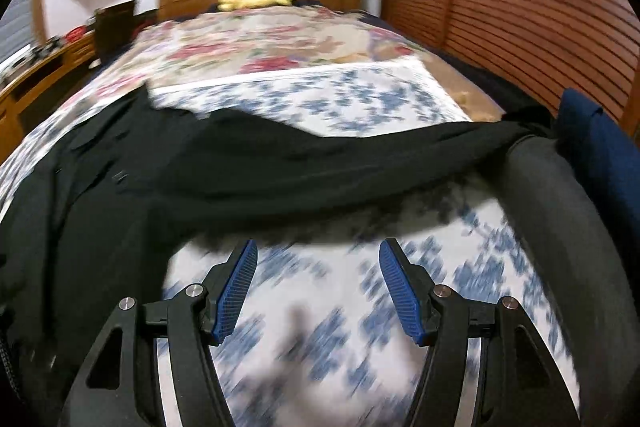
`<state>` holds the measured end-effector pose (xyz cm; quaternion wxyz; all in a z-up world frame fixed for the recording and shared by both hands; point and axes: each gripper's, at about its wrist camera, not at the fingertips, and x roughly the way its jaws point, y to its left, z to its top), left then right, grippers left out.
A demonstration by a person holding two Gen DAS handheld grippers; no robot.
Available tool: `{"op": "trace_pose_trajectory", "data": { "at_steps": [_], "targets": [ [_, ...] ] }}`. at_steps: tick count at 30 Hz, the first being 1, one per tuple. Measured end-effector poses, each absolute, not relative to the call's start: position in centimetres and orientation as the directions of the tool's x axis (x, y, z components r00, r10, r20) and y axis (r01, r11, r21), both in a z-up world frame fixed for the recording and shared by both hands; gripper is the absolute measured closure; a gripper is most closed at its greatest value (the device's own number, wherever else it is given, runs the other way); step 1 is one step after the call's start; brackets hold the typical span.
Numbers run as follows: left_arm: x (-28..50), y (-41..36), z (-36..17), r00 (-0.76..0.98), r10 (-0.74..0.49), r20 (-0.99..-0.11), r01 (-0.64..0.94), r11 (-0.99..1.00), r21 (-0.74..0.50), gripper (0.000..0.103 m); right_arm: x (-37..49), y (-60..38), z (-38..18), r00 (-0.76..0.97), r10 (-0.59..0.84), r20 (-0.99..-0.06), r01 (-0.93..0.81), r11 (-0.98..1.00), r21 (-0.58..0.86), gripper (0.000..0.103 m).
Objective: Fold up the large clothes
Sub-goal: 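Move the right gripper to the other sleeve cuff and grasp it, then lift the held sleeve with the right gripper, fold it across the coat front, release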
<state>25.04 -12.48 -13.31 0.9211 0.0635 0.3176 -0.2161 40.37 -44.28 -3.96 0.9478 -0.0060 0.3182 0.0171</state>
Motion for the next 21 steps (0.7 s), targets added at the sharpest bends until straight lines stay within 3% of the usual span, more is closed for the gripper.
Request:
{"op": "trace_pose_trajectory", "data": {
  "at_steps": [9, 11, 13, 15, 21],
  "targets": [
    [25.2, -11.8, -13.3, 0.702, -0.371, -0.608, 0.434, 0.900, -0.049, 0.018, 47.3, -48.1, -4.5, 0.765, -0.018, -0.644, 0.126, 0.984, 0.122, 0.038],
    [25.0, -11.7, -13.2, 0.704, -0.368, -0.608, 0.434, 0.900, -0.042, 0.018, 48.4, -48.6, -4.9, 0.751, -0.017, -0.660, 0.147, 0.979, 0.141, 0.058],
    [24.7, -11.5, -12.8, 0.715, -0.357, -0.601, 0.430, 0.902, -0.025, 0.018, 49.2, -48.5, -4.8, 0.736, -0.019, -0.676, 0.149, 0.980, 0.134, 0.093],
    [24.6, -11.2, -12.6, 0.730, -0.332, -0.597, 0.416, 0.909, 0.002, 0.018, 49.3, -47.9, -3.8, 0.748, -0.029, -0.663, 0.129, 0.986, 0.103, 0.098],
    [24.7, -10.2, -12.1, 0.738, -0.325, -0.591, 0.406, 0.914, 0.003, 0.018, 46.6, -43.2, 0.9, 0.840, 0.002, -0.543, 0.004, 1.000, 0.010, 0.100]
  ]
}}
